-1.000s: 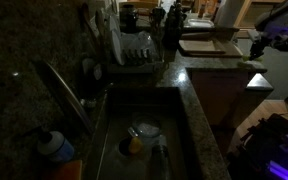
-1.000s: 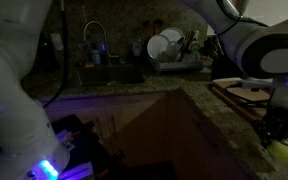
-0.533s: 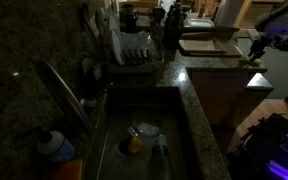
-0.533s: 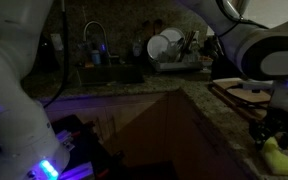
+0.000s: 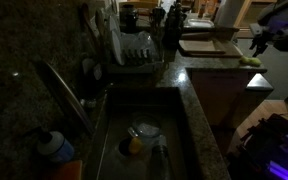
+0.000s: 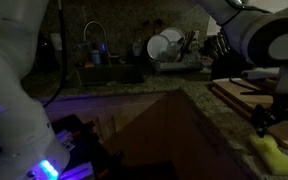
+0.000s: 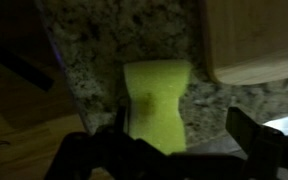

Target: Move the yellow sponge to the right corner close to you of the wooden board

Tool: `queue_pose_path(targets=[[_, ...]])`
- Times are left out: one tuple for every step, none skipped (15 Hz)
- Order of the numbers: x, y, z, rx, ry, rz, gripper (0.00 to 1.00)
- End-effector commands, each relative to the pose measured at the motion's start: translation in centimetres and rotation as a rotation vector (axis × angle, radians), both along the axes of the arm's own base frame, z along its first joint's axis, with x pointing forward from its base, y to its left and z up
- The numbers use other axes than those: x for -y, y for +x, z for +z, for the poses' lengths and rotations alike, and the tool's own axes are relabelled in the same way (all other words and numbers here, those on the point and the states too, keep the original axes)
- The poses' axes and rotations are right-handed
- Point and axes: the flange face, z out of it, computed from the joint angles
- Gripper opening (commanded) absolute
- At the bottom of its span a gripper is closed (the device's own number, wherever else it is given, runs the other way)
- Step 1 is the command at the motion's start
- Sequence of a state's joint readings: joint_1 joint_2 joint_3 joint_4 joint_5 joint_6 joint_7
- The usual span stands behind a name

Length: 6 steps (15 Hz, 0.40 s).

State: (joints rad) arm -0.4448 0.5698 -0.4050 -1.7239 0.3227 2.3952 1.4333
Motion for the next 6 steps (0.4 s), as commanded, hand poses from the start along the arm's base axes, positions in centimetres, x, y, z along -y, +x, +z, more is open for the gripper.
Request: queue_pose_path(targets=[[-1.8, -1.1, 8.4, 0.109, -0.166, 0.048, 1.0], [-2.2, -1.4, 10.8, 0.148, -0.217, 0.066, 1.0], [-3.0, -1.9, 13.0, 0.193, -0.265, 0.092, 1.0], [-3.9, -2.5, 15.1, 0.239, -0.31, 0.113, 1.0], [-1.5, -0.1, 12.8, 0.179, -0.265, 0.077, 1.0], [-2.3, -0.7, 14.6, 0.213, -0.291, 0.087, 1.0]])
